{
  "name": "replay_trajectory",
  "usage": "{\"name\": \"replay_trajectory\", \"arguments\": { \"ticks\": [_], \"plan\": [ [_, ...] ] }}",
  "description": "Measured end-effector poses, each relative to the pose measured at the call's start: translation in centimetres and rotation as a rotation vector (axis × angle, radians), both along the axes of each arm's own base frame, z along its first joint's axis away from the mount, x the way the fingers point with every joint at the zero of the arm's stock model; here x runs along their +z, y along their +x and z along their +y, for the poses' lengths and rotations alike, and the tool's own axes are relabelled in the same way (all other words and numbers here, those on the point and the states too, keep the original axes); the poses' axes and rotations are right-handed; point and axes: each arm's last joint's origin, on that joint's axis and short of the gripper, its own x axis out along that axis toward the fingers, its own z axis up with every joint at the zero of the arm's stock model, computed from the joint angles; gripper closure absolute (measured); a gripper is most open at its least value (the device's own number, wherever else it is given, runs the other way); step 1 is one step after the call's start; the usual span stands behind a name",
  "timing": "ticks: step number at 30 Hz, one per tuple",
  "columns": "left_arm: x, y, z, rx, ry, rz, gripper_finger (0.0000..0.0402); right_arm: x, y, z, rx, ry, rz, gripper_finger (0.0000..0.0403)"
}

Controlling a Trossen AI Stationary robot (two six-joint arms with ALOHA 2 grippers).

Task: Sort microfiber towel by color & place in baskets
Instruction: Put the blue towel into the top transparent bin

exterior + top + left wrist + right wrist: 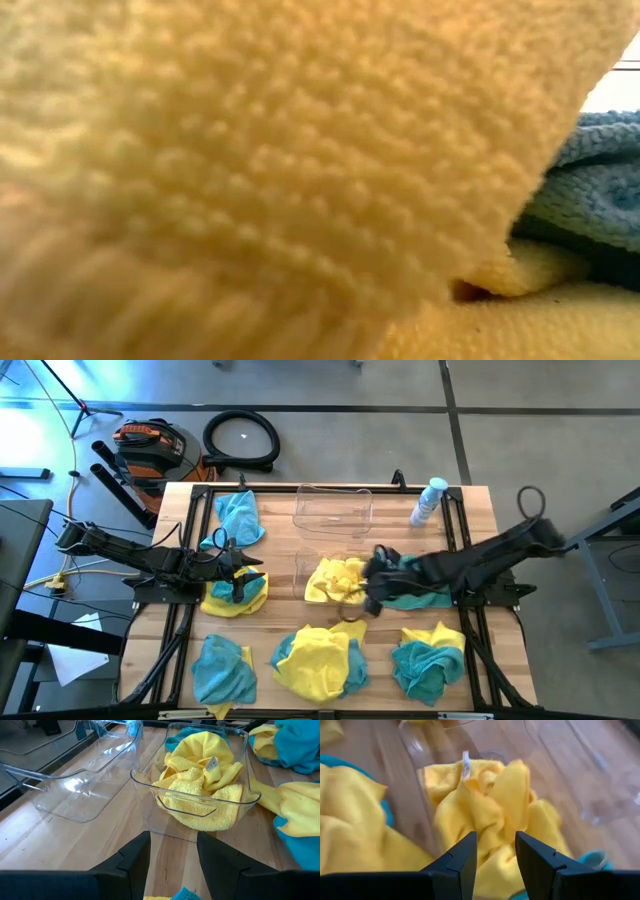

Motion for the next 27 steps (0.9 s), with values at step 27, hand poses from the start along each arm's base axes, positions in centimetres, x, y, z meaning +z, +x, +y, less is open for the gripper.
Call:
{"name": "replay_trajectory", "arguments": {
  "ticks": [27],
  "plan": [
    [2.4, 0.9, -0.5, 0.182, -0.217, 0.592, 0.0250, -5.4, -9.4, -1.8, -0.250, -0.045, -0.295, 0.0274]
  ]
}}
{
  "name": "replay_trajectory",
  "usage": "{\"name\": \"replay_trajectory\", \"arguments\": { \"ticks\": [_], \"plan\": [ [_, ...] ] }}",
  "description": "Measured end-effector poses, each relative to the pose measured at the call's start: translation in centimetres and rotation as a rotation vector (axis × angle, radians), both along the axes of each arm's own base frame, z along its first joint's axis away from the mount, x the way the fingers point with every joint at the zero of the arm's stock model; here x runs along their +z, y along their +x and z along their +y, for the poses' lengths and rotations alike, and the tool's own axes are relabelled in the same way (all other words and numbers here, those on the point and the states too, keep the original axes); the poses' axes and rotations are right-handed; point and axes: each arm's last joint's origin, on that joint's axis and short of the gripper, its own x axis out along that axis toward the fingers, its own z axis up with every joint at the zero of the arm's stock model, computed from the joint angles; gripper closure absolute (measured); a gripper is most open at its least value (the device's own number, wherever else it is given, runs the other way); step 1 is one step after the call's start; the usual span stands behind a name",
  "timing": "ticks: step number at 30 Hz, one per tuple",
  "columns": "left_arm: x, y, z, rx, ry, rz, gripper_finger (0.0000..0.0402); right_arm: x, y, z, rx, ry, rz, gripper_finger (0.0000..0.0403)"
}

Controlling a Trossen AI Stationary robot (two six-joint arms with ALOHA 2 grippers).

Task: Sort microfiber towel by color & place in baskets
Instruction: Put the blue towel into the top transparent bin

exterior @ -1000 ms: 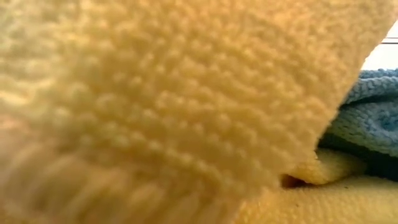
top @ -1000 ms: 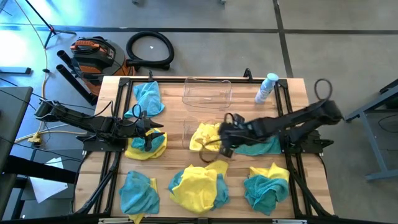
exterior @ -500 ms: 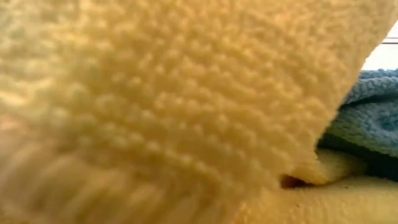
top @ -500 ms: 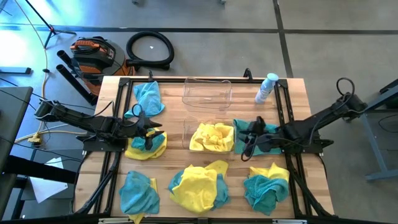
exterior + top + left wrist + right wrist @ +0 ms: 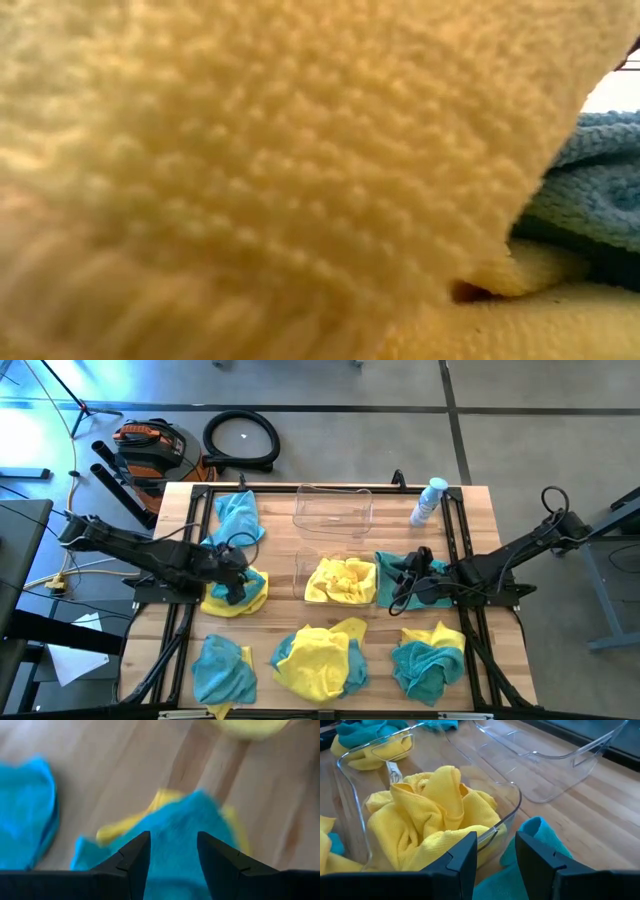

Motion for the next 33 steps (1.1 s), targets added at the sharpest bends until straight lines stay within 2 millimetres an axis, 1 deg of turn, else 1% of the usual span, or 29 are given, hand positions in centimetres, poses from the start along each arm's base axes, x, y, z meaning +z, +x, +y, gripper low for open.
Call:
{"name": "replay_trajectory", "arguments": {
  "ticks": [4, 11, 13, 16, 20, 21, 23, 26, 28, 33],
  "plan": [
    [-1.5, 0.3, -0.2, 0.047, -0.036, 0.142, 0.0250, 0.0, 0.0, 0.0, -0.004, -0.005, -0.001, 0.0274],
    [-3.5, 1.6, -0.5, 0.056, -0.023, 0.273, 0.0250, 0.0, 0.0, 0.0, -0.004, -0.005, -0.001, 0.0274],
    [-4.0, 1.8, -0.6, 0.055, -0.021, 0.310, 0.0257, 0.0, 0.0, 0.0, -0.004, -0.004, -0.001, 0.0274],
    [-4.7, 2.1, -0.7, 0.045, -0.010, 0.357, 0.0294, 0.0, 0.0, 0.0, -0.004, -0.005, -0.001, 0.0274],
    [-4.9, 2.1, -0.7, 0.034, -0.008, 0.377, 0.0381, 0.0, 0.0, 0.0, -0.004, -0.005, -0.001, 0.0274],
    [-4.7, 2.1, -0.7, 0.033, -0.011, 0.375, 0.0390, 0.0, 0.0, 0.0, -0.004, -0.005, -0.001, 0.0274],
    [-3.9, 2.2, -0.7, 0.030, -0.015, 0.363, 0.0391, 0.0, 0.0, 0.0, -0.004, -0.005, -0.001, 0.0274],
    [-1.5, 2.2, -0.7, 0.032, 0.002, 0.372, 0.0398, 0.0, 0.0, 0.0, -0.004, -0.005, 0.000, 0.0274],
    [0.8, 2.2, -0.6, 0.041, 0.032, 0.363, 0.0399, 0.0, 0.0, 0.0, -0.004, -0.005, 0.000, 0.0274],
    [6.9, 2.7, -0.3, 0.075, 0.125, 0.236, 0.0401, 0.0, 0.0, 0.0, -0.004, -0.006, 0.001, 0.0274]
  ]
}}
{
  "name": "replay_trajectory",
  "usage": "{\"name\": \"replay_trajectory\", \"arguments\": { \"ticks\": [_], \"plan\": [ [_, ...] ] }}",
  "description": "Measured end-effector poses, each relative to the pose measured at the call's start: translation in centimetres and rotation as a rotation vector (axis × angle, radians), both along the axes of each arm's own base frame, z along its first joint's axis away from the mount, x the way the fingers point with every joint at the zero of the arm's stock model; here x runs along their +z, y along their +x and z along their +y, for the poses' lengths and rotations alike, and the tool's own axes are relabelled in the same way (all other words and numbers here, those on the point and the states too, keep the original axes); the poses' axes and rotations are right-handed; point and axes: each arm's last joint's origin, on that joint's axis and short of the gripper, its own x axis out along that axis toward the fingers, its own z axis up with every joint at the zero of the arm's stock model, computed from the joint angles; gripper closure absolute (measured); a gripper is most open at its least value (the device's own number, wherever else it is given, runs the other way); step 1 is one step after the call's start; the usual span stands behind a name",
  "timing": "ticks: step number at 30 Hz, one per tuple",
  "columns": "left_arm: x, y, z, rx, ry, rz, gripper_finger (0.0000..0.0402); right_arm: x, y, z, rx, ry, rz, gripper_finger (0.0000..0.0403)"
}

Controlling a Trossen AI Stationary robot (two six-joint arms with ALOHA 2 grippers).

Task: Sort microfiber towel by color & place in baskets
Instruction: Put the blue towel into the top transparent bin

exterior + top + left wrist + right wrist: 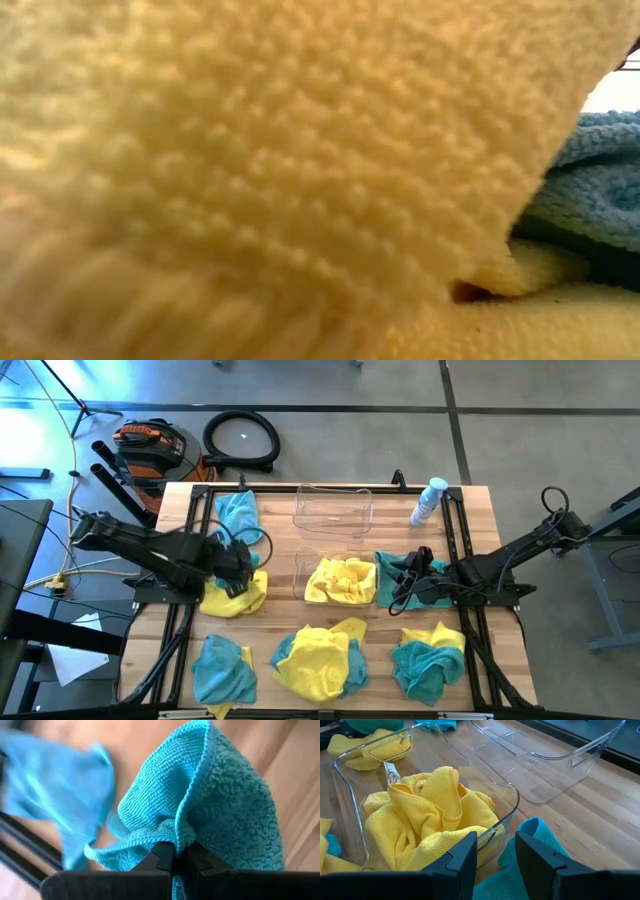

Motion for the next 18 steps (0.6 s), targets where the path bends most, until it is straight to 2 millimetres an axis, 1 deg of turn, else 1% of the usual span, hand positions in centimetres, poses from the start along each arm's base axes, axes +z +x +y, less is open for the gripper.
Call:
{"name": "replay_trajectory", "arguments": {
  "ticks": [2, 5, 10, 13, 18],
  "plan": [
    [2.2, 0.3, 0.1, -0.003, 0.051, -0.066, 0.0401, 0.0, 0.0, 0.0, 0.000, -0.001, 0.001, 0.0274],
    [5.0, 1.2, 0.3, -0.041, 0.132, -0.151, 0.0401, 0.0, 0.0, 0.0, 0.000, -0.002, 0.005, 0.0274],
    [9.2, 3.5, 1.7, -0.044, 0.269, -0.249, 0.0401, 0.0, 0.0, 0.0, 0.000, -0.003, 0.006, 0.0274],
    [10.9, 5.7, 3.2, -0.054, 0.322, -0.288, 0.0401, 0.0, 0.0, 0.0, 0.000, -0.003, 0.007, 0.0274],
    [12.7, 9.5, 6.5, -0.047, 0.406, -0.311, 0.0401, 0.0, 0.0, 0.0, 0.000, -0.003, 0.007, 0.0274]
  ]
}}
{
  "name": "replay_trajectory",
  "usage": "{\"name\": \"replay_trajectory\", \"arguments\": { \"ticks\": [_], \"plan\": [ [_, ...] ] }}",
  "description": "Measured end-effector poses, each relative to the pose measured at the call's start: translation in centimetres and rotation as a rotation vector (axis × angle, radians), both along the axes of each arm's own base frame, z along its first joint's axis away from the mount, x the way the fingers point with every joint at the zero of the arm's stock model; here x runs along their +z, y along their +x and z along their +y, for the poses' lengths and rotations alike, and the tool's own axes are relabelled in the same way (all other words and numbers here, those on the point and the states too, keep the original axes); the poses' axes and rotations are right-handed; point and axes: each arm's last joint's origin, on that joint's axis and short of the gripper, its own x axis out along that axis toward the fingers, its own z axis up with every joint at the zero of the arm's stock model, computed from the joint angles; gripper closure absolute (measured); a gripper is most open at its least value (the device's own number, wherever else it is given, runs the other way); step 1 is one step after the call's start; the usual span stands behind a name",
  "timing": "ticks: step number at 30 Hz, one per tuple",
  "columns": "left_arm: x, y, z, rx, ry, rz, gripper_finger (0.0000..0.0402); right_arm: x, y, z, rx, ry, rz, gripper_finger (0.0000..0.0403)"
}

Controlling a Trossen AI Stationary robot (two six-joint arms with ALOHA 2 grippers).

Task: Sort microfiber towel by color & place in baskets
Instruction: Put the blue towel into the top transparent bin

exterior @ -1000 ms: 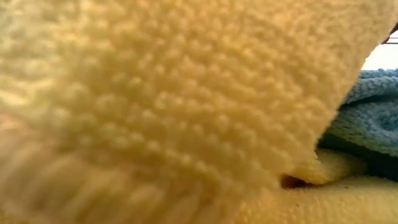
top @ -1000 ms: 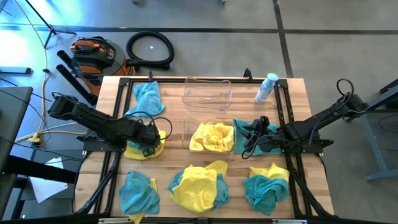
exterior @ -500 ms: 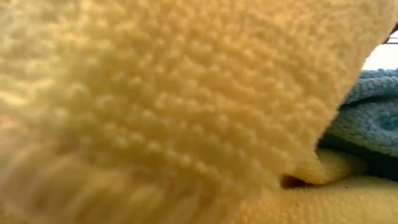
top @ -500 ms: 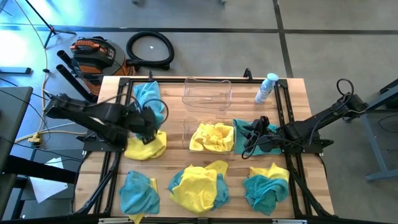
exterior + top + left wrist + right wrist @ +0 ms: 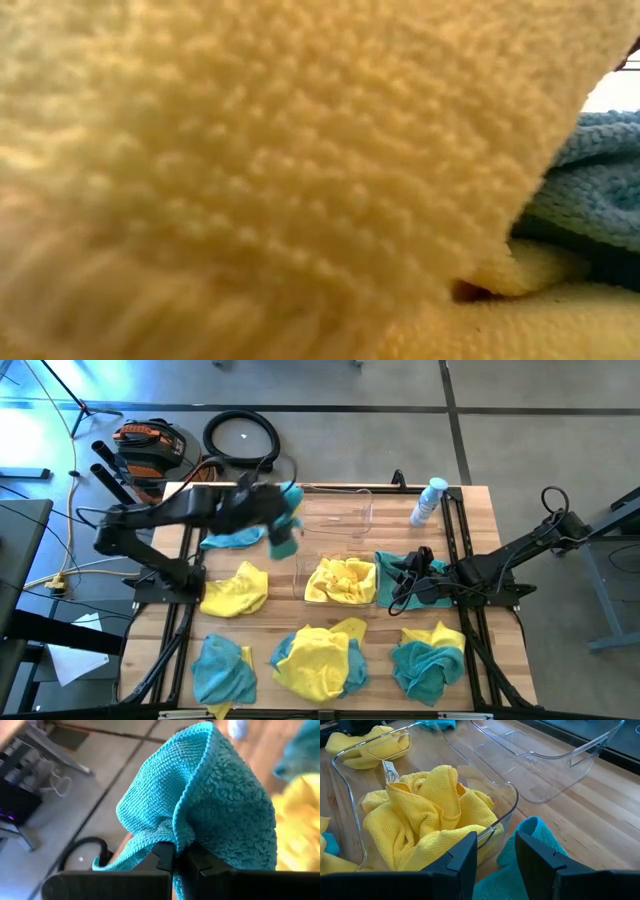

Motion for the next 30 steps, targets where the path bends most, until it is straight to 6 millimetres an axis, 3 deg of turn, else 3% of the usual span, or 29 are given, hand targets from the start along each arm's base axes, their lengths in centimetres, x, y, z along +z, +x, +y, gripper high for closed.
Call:
{"name": "replay_trajectory", "arguments": {
  "ticks": [6, 11, 23, 30],
  "plan": [
    [1.1, 4.8, 4.3, -0.072, 0.021, -0.079, 0.0401, 0.0, 0.0, 0.0, 0.001, 0.000, 0.002, 0.0274],
    [0.1, 8.0, 7.6, -0.077, 0.019, -0.065, 0.0401, 0.0, 0.0, 0.0, 0.005, -0.006, 0.008, 0.0274],
    [-8.6, 12.4, 13.8, -0.041, -0.151, 0.108, 0.0401, -0.1, 0.0, 0.0, 0.029, -0.028, 0.029, 0.0274],
    [-14.6, 14.4, 15.7, 0.017, -0.276, 0.174, 0.0401, -0.1, 0.0, 0.0, 0.036, -0.033, 0.035, 0.0274]
  ]
}}
